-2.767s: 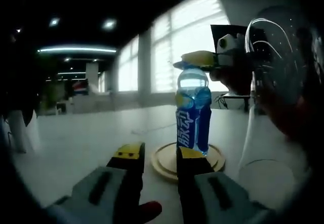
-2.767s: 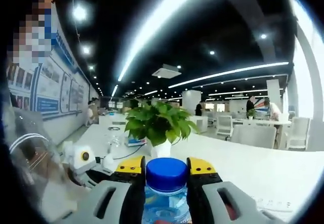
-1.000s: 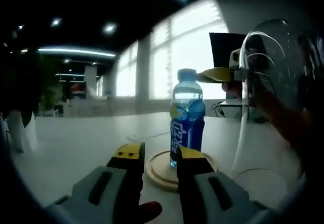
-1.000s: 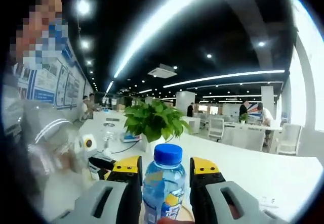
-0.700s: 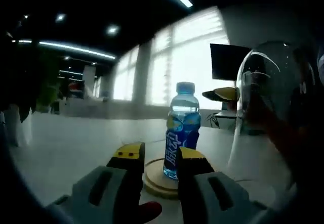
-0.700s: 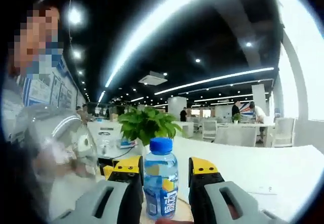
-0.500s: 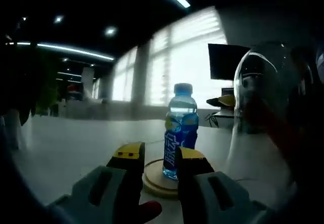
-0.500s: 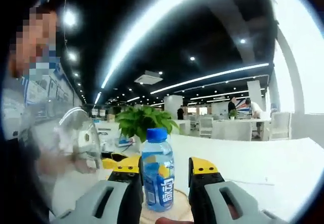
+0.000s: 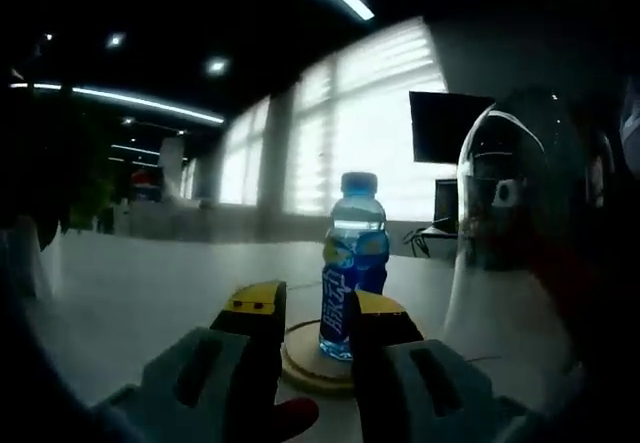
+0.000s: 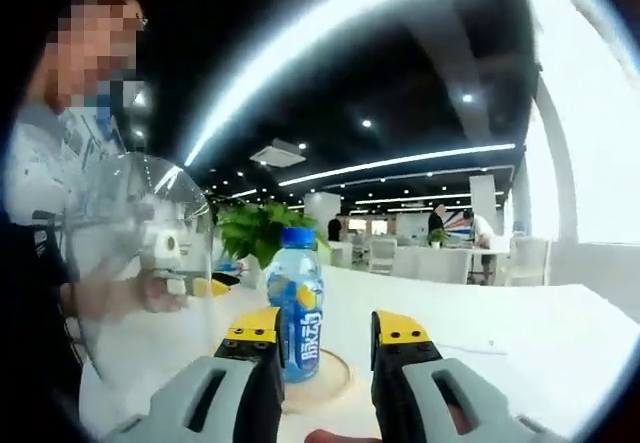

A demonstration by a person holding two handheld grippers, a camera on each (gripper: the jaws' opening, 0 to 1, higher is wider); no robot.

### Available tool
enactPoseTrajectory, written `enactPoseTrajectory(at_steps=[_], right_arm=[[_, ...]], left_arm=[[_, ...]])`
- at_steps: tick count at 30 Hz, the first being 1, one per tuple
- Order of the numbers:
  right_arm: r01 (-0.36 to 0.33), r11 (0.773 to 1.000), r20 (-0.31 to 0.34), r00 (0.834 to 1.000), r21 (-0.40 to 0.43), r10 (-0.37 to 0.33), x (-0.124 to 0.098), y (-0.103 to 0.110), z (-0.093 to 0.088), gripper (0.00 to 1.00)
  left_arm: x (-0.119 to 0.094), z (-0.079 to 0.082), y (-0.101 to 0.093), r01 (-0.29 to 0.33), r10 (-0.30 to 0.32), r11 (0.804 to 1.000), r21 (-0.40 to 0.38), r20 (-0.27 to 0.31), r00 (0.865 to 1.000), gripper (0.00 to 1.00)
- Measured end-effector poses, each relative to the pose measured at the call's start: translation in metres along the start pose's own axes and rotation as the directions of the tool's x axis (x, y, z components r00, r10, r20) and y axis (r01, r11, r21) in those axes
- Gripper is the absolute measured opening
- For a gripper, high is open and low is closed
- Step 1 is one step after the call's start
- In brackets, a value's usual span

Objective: Open the cover put in the Mizone put the cover back on

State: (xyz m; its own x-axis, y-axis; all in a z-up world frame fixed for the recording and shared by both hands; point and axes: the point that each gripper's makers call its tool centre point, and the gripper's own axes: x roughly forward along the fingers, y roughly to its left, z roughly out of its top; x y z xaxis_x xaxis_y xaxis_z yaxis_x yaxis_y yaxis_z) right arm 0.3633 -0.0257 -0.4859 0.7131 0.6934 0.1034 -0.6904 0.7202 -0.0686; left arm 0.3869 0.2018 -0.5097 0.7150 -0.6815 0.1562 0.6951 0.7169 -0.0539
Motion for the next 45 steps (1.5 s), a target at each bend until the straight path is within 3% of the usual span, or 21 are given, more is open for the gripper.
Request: enactPoseTrajectory(at_steps=[8, 14, 18, 24, 28, 32, 36, 41, 42, 45], right_arm=[[-0.019, 1.000, -0.052, 0.998, 0.003, 0.019, -0.009, 0.007, -0.030, 0.27], [-0.014, 0.999, -0.013, 1.000, 0.051, 0.015, -0.024, 0.006, -0.026, 0.26], [0.009, 0.997, 0.004, 1.000, 0.074, -0.010, -0.036, 0.001, -0.023, 0.26], [-0.001, 0.997, 0.018, 1.000, 0.082, -0.001, -0.047, 0.014, -0.025, 0.26], [-0.004, 0.993, 0.031, 1.000, 0.117, 0.001, -0.055, 0.019, -0.029, 0.26], [0.028, 0.988, 0.055, 0.998, 0.155, -0.037, -0.063, 0.016, -0.037, 0.26], [0.020, 0.992, 0.044, 0.999, 0.123, -0.025, -0.067, 0.024, -0.049, 0.26], [0.011, 0.992, 0.031, 0.999, 0.124, -0.015, -0.066, 0.030, -0.060, 0.26], [0.018, 0.994, 0.003, 1.000, 0.111, -0.018, -0.065, 0.030, -0.065, 0.26], [0.036, 0.995, -0.030, 0.999, 0.093, -0.033, -0.062, 0.030, -0.073, 0.26]], left_arm=[[0.000, -0.004, 0.003, -0.012, 0.013, 0.999, 0.044, -0.024, 1.000, 0.19], [-0.007, -0.002, -0.004, 0.021, -0.019, 0.998, 0.061, -0.033, 0.999, 0.19], [-0.010, -0.004, -0.001, 0.001, 0.005, 0.997, 0.083, -0.077, 0.997, 0.20], [-0.037, 0.004, -0.005, -0.025, 0.027, 0.998, 0.049, -0.045, 0.999, 0.19], [-0.062, -0.006, -0.002, -0.088, 0.093, 0.993, 0.075, -0.062, 0.994, 0.19], [-0.086, -0.014, -0.003, -0.094, 0.099, 0.994, 0.060, -0.076, 0.992, 0.19], [-0.108, -0.018, -0.010, -0.077, 0.077, 0.997, -0.003, -0.039, 0.996, 0.18], [-0.111, -0.042, -0.014, -0.071, 0.070, 0.997, -0.001, -0.076, 0.995, 0.18], [-0.111, -0.044, -0.014, -0.068, 0.067, 0.998, -0.001, -0.092, 0.994, 0.18], [-0.111, -0.041, -0.014, -0.061, 0.060, 0.998, -0.004, -0.068, 0.996, 0.18]])
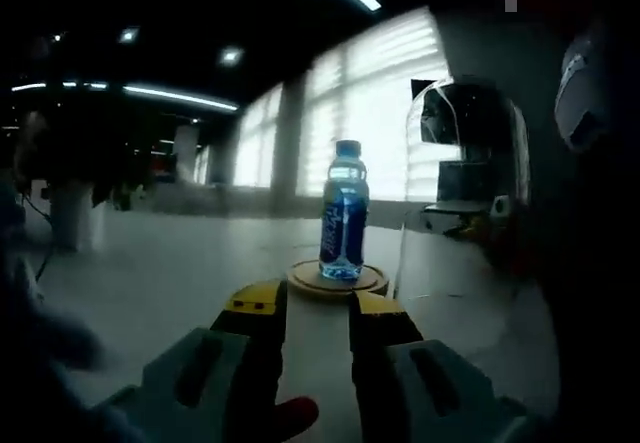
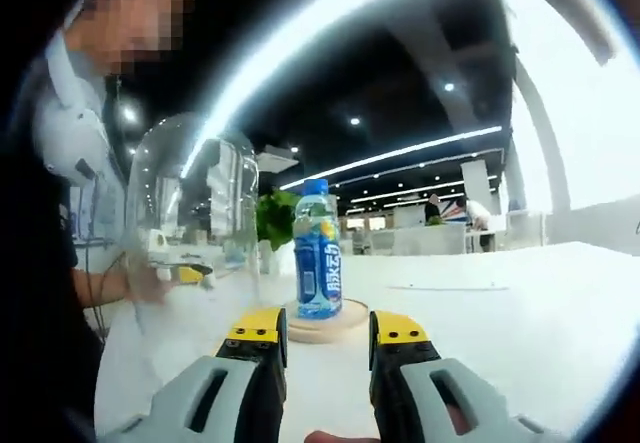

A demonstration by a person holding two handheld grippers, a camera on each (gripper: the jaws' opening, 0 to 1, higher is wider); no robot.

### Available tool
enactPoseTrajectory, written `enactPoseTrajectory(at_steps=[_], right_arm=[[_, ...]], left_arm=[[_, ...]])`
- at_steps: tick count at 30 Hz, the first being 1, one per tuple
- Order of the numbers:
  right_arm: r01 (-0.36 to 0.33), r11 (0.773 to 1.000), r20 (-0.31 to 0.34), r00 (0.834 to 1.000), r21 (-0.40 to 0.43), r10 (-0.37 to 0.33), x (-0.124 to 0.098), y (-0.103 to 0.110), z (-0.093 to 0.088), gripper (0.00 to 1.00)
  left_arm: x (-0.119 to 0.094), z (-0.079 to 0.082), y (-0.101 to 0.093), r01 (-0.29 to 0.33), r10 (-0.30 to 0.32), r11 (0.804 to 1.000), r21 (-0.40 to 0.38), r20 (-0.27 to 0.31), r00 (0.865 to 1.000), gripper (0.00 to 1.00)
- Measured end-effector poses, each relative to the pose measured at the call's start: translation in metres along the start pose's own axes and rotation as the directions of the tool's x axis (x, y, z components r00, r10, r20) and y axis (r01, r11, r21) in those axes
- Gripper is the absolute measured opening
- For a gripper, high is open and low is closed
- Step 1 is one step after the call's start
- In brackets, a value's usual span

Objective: Open the cover put in the Mizone put the cover back on

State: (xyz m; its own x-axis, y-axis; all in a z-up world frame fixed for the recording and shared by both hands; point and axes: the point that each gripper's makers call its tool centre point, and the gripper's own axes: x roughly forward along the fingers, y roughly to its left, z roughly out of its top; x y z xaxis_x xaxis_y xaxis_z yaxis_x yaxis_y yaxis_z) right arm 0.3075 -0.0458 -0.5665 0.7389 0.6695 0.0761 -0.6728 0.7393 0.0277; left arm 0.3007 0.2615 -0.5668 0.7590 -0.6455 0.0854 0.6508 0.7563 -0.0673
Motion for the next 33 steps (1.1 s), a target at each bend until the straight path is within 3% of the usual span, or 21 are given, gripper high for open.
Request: enactPoseTrajectory(at_steps=[7, 10, 19, 25, 27, 33], right_arm=[[0.012, 0.999, 0.002, 1.000, 0.029, -0.012, -0.001, -0.004, -0.001, 0.26], [0.002, 1.000, -0.025, 1.000, 0.013, -0.002, 0.000, 0.000, -0.007, 0.26], [0.000, 1.000, -0.072, 0.997, -0.017, -0.001, 0.000, -0.002, -0.017, 0.26], [-0.013, 1.000, -0.102, 0.995, -0.016, 0.011, -0.001, 0.000, -0.024, 0.25], [-0.016, 0.999, -0.101, 0.995, 0.040, 0.020, -0.001, 0.001, -0.023, 0.19], [-0.006, 1.000, -0.107, 0.994, 0.017, 0.008, -0.002, 0.000, -0.024, 0.17]], left_arm=[[0.001, -0.005, 0.000, -0.014, 0.015, 1.000, 0.024, -0.024, 1.000, 0.18], [0.003, -0.014, 0.009, -0.056, 0.059, 0.997, 0.053, -0.071, 0.996, 0.18], [0.000, -0.008, 0.023, -0.097, 0.096, 0.995, -0.037, -0.035, 0.995, 0.19], [0.000, -0.010, 0.020, -0.088, 0.088, 0.996, -0.013, -0.045, 0.995, 0.19], [0.000, -0.009, 0.020, -0.091, 0.090, 0.996, -0.008, -0.039, 0.995, 0.19], [-0.001, -0.006, 0.022, -0.096, 0.095, 0.994, -0.049, -0.027, 0.995, 0.18]])
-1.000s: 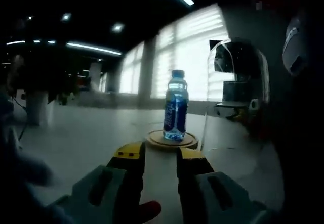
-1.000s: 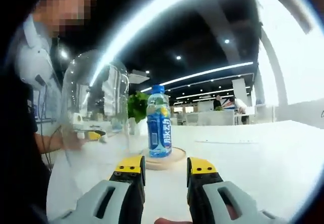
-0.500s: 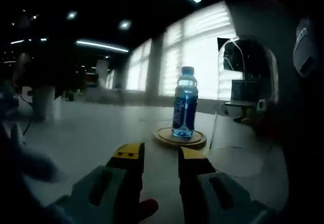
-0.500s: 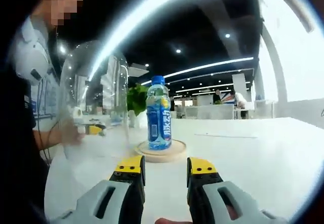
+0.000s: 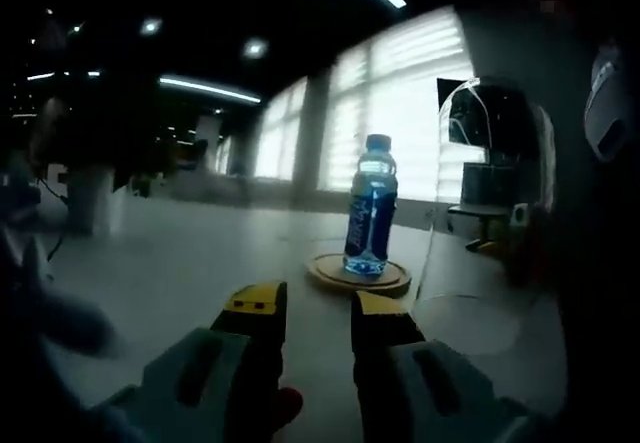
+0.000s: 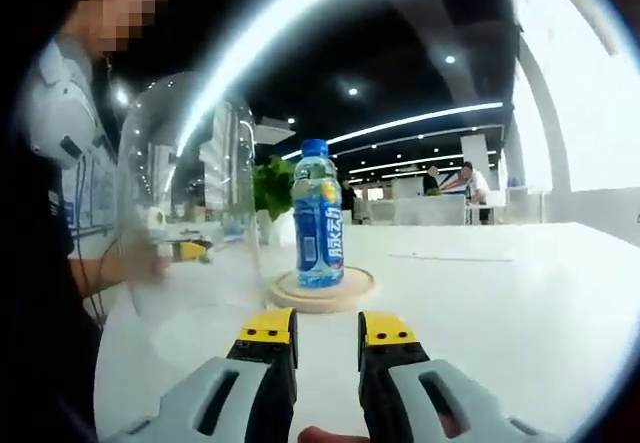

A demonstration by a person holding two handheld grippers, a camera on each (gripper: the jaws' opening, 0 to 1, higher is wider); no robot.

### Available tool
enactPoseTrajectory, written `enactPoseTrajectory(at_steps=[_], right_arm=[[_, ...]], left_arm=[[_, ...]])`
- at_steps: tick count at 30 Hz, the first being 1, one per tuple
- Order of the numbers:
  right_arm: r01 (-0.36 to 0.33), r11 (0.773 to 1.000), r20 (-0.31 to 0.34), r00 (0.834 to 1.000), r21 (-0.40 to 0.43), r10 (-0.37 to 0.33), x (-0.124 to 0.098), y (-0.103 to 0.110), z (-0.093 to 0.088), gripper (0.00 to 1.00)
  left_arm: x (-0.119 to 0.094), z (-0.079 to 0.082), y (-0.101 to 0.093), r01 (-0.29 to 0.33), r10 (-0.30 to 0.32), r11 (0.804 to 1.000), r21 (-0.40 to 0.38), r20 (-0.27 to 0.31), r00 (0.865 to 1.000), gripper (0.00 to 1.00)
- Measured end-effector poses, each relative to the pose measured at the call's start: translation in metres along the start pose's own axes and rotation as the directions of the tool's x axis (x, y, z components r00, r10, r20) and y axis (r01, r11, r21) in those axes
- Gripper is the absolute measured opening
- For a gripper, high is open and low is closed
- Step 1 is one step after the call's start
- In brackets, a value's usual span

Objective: Open the cover put in the Mizone put the cover back on

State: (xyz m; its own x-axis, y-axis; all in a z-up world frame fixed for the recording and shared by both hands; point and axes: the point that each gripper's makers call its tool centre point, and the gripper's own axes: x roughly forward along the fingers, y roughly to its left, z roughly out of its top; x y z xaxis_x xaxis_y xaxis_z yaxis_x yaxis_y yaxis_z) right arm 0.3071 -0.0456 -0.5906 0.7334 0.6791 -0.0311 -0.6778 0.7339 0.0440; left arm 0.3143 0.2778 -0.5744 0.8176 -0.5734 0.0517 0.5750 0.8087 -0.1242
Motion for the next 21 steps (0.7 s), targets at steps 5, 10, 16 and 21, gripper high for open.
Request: enactPoseTrajectory(at_steps=[5, 10, 16, 21], right_arm=[[-0.020, 1.000, 0.013, 1.000, 0.002, 0.020, 0.000, 0.004, 0.003, 0.17], [-0.049, 0.999, 0.042, 0.998, 0.024, 0.048, 0.000, 0.008, 0.009, 0.23], [-0.100, 0.995, 0.065, 0.993, 0.016, 0.098, 0.000, 0.021, 0.014, 0.28], [-0.148, 0.988, 0.078, 0.986, 0.030, 0.146, 0.001, 0.030, 0.018, 0.31]], left_arm=[[0.000, 0.002, -0.004, 0.020, -0.020, 0.999, 0.029, 0.007, 1.000, 0.19], [-0.002, 0.005, -0.015, 0.084, -0.086, 0.994, 0.075, 0.019, 0.996, 0.19], [-0.002, 0.006, -0.020, 0.136, -0.136, 0.991, 0.019, 0.019, 0.991, 0.15], [-0.001, 0.003, -0.027, 0.161, -0.161, 0.987, -0.020, -0.010, 0.987, 0.22]])
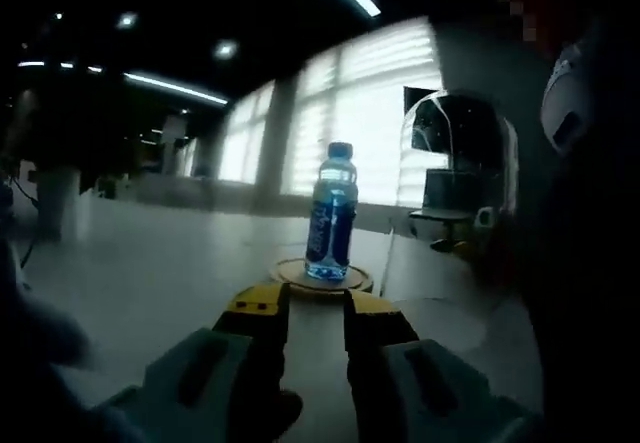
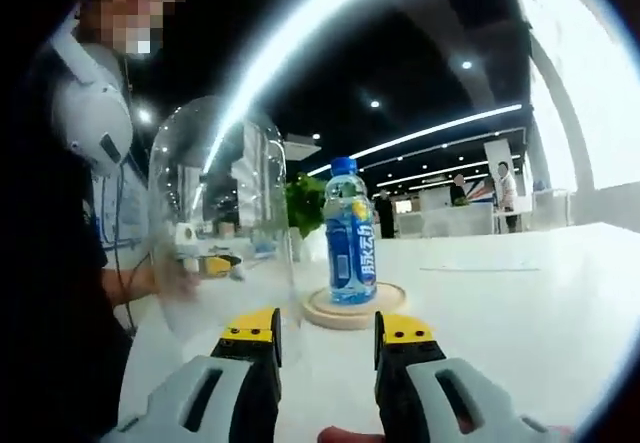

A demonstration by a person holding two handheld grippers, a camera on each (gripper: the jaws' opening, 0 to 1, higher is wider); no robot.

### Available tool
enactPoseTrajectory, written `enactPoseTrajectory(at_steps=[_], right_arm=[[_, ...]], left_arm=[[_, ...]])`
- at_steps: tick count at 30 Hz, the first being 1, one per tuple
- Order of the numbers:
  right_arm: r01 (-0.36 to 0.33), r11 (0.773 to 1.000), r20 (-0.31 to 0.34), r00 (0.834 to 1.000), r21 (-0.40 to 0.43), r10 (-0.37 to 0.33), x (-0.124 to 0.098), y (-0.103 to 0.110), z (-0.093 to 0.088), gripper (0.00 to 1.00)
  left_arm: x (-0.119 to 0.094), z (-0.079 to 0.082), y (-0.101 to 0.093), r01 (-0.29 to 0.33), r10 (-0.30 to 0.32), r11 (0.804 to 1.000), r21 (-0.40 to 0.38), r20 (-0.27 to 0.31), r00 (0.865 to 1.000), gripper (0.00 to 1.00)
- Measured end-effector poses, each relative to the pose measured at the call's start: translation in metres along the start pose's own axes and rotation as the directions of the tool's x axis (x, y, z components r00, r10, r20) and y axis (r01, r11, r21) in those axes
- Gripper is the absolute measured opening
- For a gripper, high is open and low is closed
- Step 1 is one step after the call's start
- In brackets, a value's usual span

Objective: Open the cover put in the Mizone put the cover back on

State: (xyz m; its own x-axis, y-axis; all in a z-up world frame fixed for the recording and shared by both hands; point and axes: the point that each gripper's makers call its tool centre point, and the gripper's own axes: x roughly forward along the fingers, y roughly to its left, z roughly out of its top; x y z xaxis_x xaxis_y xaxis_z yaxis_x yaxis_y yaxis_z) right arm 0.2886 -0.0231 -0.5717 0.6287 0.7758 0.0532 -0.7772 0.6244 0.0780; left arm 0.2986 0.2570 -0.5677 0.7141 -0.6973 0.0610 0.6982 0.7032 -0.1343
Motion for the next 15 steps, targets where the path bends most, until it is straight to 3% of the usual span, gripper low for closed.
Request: enactPoseTrajectory(at_steps=[3, 6, 10, 12, 15], right_arm=[[-0.020, 1.000, 0.002, 1.000, 0.002, 0.020, 0.003, 0.006, 0.002, 0.33], [-0.080, 0.997, -0.008, 0.997, -0.010, 0.080, 0.005, 0.020, 0.001, 0.33], [-0.108, 0.994, -0.014, 0.994, -0.025, 0.108, 0.008, 0.027, 0.001, 0.33], [-0.094, 0.995, -0.011, 0.996, -0.043, 0.094, 0.008, 0.025, 0.001, 0.33], [-0.090, 0.995, 0.016, 0.996, -0.032, 0.091, 0.004, 0.024, 0.002, 0.33]], left_arm=[[0.002, -0.001, -0.004, 0.023, -0.023, 1.000, 0.009, -0.024, 0.999, 0.27], [0.003, 0.007, -0.018, 0.097, -0.096, 0.994, 0.047, -0.015, 0.995, 0.38], [0.001, 0.011, -0.025, 0.144, -0.144, 0.988, 0.048, -0.007, 0.990, 0.41], [0.003, 0.010, -0.025, 0.139, -0.138, 0.988, 0.074, -0.016, 0.990, 0.46], [0.005, 0.008, -0.026, 0.134, -0.133, 0.988, 0.074, -0.020, 0.991, 0.45]])
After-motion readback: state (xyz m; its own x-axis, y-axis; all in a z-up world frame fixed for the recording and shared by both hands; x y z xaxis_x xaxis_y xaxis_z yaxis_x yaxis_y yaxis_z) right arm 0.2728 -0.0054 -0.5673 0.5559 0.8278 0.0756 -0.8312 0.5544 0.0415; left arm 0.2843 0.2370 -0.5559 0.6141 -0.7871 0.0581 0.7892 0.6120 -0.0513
